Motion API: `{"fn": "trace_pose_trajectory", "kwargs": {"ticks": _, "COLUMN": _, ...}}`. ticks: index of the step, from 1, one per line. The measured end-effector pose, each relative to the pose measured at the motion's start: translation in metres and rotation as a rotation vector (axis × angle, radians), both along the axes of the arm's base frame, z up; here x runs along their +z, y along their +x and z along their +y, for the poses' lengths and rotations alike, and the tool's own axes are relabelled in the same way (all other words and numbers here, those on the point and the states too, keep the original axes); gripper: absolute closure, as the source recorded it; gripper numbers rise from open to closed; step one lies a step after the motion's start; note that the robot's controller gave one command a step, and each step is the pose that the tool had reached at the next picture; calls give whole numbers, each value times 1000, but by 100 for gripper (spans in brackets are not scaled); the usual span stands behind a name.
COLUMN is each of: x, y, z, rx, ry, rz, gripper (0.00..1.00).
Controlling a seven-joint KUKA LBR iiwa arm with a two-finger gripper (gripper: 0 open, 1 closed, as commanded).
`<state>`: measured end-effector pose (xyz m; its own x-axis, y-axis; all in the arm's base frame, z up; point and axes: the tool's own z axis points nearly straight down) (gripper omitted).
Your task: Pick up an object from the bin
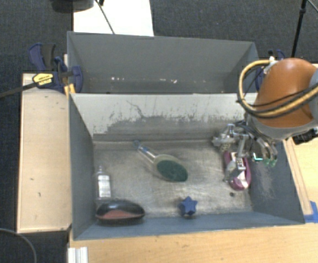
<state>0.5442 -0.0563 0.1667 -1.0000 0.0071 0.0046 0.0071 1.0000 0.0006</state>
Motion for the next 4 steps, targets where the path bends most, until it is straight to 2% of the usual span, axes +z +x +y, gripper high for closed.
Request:
{"fn": "trace_pose_trajectory", "kwargs": {"ticks": 1, "x": -94, "y": 21, "z": 158, "rx": 214, "ry": 1, "rz": -12, "gripper": 0}}
{"fn": "trace_pose_trajectory", "kwargs": {"ticks": 2, "x": -65, "y": 16, "z": 139, "rx": 128, "ry": 0, "rz": -11, "gripper": 0}}
{"fn": "trace_pose_trajectory", "kwargs": {"ticks": 3, "x": -66, "y": 9, "z": 139, "rx": 20, "ry": 0, "rz": -5, "gripper": 0}}
{"fn": "trace_pose_trajectory", "kwargs": {"ticks": 4, "x": -94, "y": 7, "z": 134, "rx": -82, "ry": 2, "rz": -11, "gripper": 0}}
